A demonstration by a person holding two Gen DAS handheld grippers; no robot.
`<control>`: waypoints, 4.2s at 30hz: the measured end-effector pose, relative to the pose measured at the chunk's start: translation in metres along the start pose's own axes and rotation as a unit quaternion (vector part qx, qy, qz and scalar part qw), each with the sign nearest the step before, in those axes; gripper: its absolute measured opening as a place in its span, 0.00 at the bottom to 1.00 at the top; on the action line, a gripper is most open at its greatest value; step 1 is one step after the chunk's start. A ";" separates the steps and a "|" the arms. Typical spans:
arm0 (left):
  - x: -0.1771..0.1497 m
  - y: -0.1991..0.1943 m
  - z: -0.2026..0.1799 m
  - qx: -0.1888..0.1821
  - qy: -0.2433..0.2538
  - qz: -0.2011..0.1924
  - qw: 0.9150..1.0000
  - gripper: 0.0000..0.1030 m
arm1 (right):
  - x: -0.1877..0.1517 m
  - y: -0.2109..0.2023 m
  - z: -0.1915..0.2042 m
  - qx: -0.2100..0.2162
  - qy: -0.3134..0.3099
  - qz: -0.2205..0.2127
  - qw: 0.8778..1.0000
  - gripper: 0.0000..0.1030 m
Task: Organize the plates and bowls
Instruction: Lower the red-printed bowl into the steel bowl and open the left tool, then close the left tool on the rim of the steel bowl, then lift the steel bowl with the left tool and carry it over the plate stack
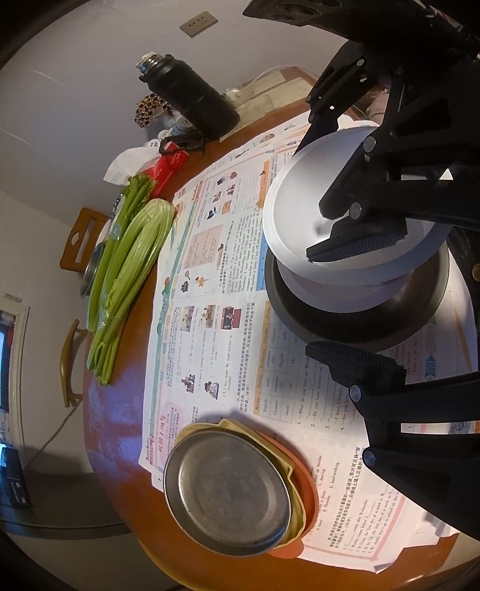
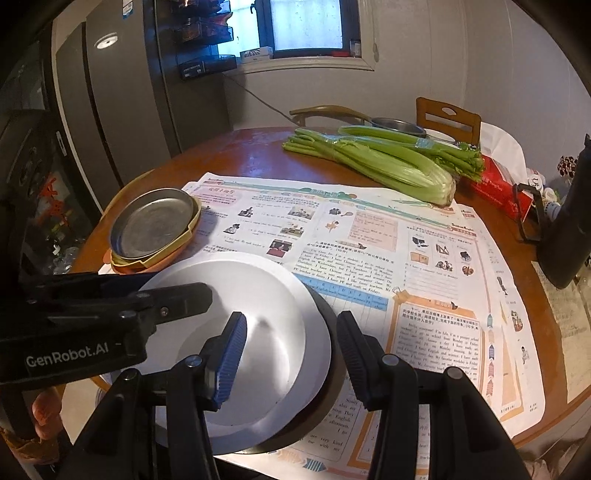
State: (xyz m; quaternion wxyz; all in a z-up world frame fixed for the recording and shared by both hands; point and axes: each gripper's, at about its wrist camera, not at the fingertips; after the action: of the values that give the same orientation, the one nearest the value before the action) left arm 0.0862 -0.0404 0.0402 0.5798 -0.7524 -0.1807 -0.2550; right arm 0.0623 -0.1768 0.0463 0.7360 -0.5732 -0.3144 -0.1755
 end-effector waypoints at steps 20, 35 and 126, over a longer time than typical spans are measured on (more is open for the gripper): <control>0.008 0.015 0.008 0.011 -0.004 0.004 1.000 0.45 | 0.011 0.011 -0.008 -0.020 0.001 -0.008 1.000 0.49; -0.004 -0.008 0.005 0.035 0.007 -0.016 0.999 0.51 | 0.005 -0.016 -0.014 -0.010 0.016 -0.018 1.000 0.49; -0.029 0.036 0.012 -0.020 -0.027 0.029 0.999 0.56 | -0.032 0.035 -0.013 0.060 0.045 0.088 0.993 0.55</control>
State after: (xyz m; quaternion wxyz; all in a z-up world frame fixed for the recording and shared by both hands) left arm 0.0856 -0.0374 -0.0077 0.5669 -0.7751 -0.1696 -0.2215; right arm 0.0639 -0.1823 -0.0028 0.7954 -0.5445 -0.2392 -0.1166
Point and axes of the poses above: each gripper's, at about its wrist camera, not at the fingertips, and y roughly the way its jaws point, z to its left, x to its top, and after that the axes turned 9 degrees about y, right-handed
